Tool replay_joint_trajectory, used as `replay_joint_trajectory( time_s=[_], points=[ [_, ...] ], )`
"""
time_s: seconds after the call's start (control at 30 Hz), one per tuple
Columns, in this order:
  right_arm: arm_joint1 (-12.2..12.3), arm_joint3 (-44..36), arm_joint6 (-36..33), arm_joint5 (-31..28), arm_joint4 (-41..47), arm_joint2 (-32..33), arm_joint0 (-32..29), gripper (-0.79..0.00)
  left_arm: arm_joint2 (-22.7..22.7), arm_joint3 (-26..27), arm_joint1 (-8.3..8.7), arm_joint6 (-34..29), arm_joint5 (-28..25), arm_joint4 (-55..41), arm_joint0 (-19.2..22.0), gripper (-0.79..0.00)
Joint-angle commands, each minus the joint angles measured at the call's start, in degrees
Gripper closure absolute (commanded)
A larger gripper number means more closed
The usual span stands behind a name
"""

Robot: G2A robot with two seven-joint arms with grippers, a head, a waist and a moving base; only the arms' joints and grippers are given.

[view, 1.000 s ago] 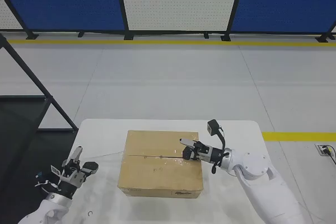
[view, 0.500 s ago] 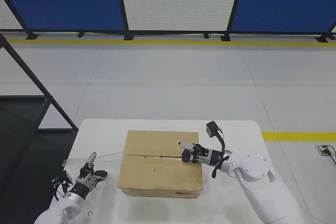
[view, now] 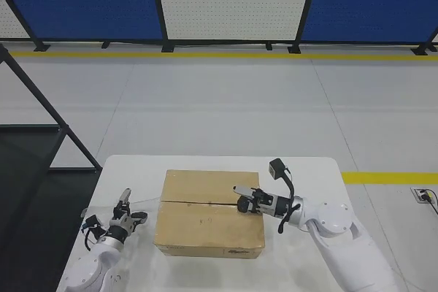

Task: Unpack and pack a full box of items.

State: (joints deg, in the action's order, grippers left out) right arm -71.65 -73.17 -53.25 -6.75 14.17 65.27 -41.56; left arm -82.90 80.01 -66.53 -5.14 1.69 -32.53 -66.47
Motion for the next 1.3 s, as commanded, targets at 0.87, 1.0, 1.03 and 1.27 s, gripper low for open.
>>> replay_joint_trajectory(
  time_s=[0.87, 1.0, 1.03, 1.27],
  points=[
    [0.0, 0.8, 1.5, 0.6, -0.4, -1.1, 0.7, -0.785, -9.1, 10.5, -0.61, 5.1, -9.4, 0.0, -4.0, -0.785],
    [-0.1, 1.2, 1.8, 0.5, -0.3, -1.4, 0.8, -0.785, -9.5, 13.4, -0.72, 6.1, -10.2, 2.0, -5.1, -0.785],
    [-0.1, 1.4, 1.9, 0.5, -0.3, -1.5, 0.9, -0.785, -9.7, 14.2, -0.74, 6.4, -10.4, 2.5, -5.3, -0.785],
    [-0.2, 1.9, 2.0, 0.5, -0.1, -2.0, 1.3, -0.785, -10.6, 18.3, -0.92, 6.7, -10.4, 4.0, -6.5, -0.785]
  ],
)
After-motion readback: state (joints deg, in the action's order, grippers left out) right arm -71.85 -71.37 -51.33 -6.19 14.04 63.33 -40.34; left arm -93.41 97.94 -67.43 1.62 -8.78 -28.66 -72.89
